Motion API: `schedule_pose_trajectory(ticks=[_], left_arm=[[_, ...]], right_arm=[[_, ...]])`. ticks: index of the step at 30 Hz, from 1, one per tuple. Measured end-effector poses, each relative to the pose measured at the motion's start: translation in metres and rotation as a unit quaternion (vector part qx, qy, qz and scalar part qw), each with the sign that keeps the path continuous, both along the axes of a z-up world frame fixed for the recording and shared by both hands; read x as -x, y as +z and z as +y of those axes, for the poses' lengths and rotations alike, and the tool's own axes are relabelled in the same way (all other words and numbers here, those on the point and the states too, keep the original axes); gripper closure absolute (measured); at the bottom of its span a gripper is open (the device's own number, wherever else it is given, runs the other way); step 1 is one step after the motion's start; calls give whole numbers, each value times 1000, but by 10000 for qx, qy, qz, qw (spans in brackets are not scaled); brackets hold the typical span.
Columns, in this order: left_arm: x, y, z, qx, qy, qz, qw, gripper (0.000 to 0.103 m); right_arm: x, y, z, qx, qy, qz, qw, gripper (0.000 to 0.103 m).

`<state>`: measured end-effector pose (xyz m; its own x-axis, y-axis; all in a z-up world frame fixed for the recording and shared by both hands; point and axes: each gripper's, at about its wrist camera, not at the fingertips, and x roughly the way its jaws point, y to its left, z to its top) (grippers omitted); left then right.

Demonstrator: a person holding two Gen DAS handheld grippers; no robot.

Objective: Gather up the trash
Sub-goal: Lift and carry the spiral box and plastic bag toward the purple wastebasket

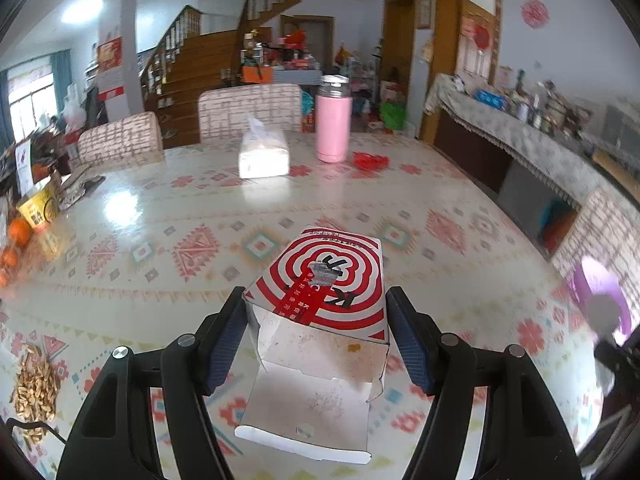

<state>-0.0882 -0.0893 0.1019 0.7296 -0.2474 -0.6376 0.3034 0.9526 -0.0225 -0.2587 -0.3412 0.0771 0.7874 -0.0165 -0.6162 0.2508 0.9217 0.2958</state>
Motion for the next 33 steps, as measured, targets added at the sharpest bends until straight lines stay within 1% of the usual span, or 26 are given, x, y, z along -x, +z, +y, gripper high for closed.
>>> schedule_pose_trajectory(ticks=[3,9,16,24,27,33], left_arm=[[17,2,-13,-184,-124,-97,9997,34],[39,11,-35,-336,-289,-315,9985,34],[55,8,-61,-589,-508,-275,9966,34],[60,10,-79,-649,-647,-299,9953,34],[62,10,-86,-641,-757,-296,9946,34],[57,7,-102,-698,-831,-217,9939,34]], right_arm=[[5,-3,-3,-49,27,-25,10000,81],[8,-9,-8,-160,79,-21,9998,81],[14,-12,-18,-320,82,-63,9994,81],[17,-15,-21,-381,142,-40,9992,81],[18,-13,-23,-338,167,-46,9993,81],[15,-10,-29,-256,144,-76,9995,81]])
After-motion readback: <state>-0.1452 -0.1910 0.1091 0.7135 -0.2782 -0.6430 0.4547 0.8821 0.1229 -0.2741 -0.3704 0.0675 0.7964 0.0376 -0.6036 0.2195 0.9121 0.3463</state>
